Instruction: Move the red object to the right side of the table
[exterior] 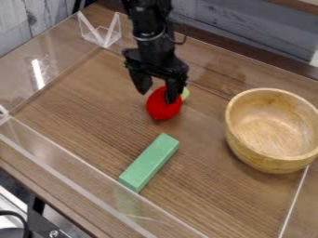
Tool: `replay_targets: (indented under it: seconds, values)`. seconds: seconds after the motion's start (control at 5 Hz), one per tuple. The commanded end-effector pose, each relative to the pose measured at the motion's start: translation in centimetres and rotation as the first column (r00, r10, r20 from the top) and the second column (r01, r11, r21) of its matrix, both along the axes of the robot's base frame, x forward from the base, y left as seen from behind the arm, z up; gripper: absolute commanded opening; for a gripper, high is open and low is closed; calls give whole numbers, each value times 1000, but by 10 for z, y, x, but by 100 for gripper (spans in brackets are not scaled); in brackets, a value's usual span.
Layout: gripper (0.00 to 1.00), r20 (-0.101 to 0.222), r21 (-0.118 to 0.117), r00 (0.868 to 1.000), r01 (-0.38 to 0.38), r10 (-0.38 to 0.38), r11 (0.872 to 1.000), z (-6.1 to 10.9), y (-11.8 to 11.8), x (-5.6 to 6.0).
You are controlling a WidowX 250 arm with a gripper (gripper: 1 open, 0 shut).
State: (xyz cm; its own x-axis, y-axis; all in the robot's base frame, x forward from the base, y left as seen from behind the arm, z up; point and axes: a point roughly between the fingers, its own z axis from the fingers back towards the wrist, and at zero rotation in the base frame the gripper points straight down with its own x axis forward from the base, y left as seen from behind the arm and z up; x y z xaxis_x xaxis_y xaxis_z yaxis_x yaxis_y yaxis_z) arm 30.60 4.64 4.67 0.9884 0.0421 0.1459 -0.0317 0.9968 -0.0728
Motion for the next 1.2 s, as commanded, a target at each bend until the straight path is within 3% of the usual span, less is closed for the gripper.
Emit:
replay_targets:
  seconds: [0.0,0.4,0.8,1.0]
  values:
    - [100,52,4,999,-11,10,1000,10,8,15]
    - [100,76,-2,997,-25,25,1000,37,7,14]
    - [100,86,-13,988,130,-129,991,21,-4,2]
    - [100,90,-12,991,102,-101,995,21,-11,7]
